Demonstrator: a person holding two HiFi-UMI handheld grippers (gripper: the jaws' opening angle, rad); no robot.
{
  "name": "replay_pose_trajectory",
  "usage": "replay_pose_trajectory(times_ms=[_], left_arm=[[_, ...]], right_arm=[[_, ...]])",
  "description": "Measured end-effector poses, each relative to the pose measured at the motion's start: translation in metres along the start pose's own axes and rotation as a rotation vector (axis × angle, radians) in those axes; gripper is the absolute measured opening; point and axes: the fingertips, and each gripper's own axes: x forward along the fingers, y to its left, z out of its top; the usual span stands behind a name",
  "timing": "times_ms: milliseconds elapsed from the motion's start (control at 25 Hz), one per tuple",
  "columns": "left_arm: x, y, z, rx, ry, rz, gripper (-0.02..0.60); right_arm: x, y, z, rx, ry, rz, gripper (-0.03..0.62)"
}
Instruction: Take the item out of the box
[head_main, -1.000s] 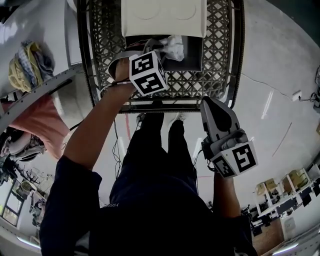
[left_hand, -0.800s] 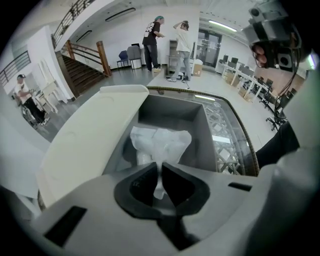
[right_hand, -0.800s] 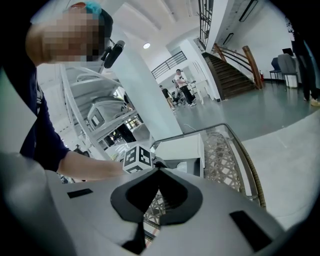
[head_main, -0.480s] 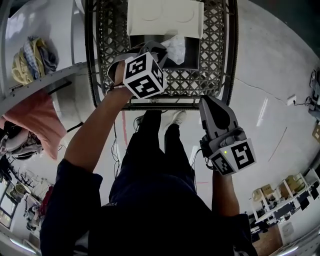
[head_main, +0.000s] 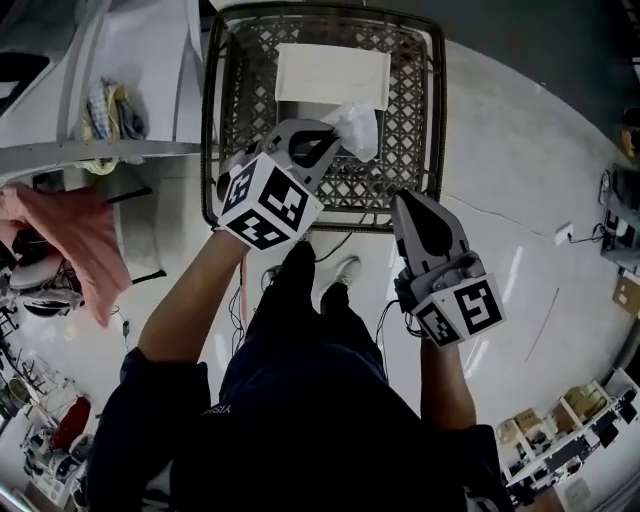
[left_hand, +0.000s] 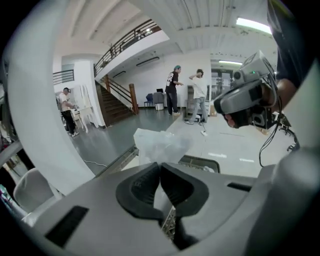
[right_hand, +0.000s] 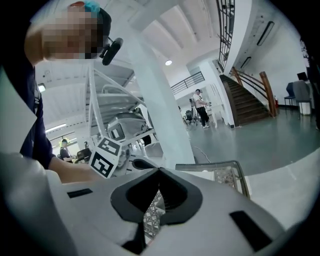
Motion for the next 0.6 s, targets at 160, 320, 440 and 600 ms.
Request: replay_pose_trajectory(times_ms=[160, 320, 440, 600], left_arm=[[-0.041, -0.012, 0.033, -0.019, -0.083, 0.047, 0.014], [-0.076, -0.016, 0.057, -0.036, -0.161, 0.100, 0.014], [-0.099, -0.026, 0.070, -0.034, -0.192, 0.130, 0.014], [-0.123, -0.040, 0.088, -0.025, -0.235, 0.161, 0.014]], right_arm=[[-0.020, 0.021, 0.027, -0.050, -0.040, 0.024, 0.023], [-0.034, 0.038, 0.051, -0.106, -0.085, 0.050, 0.023], [-0.045, 0.049, 0.066, -0.130, -0.118, 0.066, 0.023], [-0.060, 0.066, 0.087, -0.170, -0.169, 0.089, 0.023]])
